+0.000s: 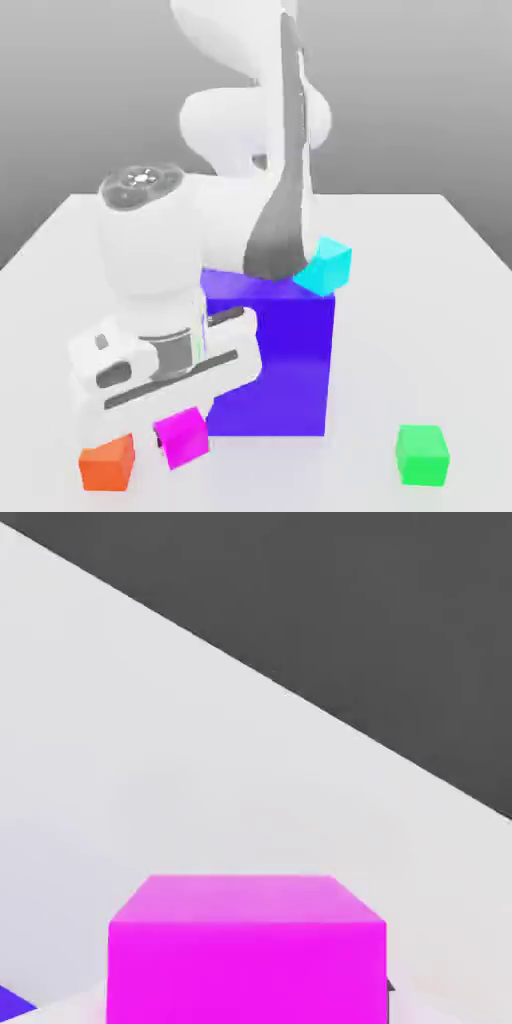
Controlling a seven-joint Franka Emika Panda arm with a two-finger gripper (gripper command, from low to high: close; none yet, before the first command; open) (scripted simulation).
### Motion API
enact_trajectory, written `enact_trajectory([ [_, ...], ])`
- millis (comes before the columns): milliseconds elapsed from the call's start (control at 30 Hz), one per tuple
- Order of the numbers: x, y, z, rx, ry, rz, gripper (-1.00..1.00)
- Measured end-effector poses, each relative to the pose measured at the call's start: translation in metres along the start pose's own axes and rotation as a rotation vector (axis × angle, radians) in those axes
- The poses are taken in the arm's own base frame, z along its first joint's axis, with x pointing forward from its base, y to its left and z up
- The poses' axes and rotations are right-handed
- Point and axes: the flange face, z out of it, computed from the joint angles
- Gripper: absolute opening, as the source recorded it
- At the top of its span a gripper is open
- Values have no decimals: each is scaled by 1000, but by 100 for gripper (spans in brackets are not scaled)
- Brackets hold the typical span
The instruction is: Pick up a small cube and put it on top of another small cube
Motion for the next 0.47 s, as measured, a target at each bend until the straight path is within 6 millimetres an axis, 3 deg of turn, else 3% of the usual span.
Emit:
enact_trajectory([
  [200, -50, -143, -10, -17, 7, -164, -100],
  [267, -71, -187, 8, -25, 12, -219, -100],
  [333, -80, -203, 34, -27, 15, -240, -100],
  [367, -82, -205, 42, -28, 15, -243, 100],
  [467, -82, -205, 42, -28, 15, -243, 100],
])
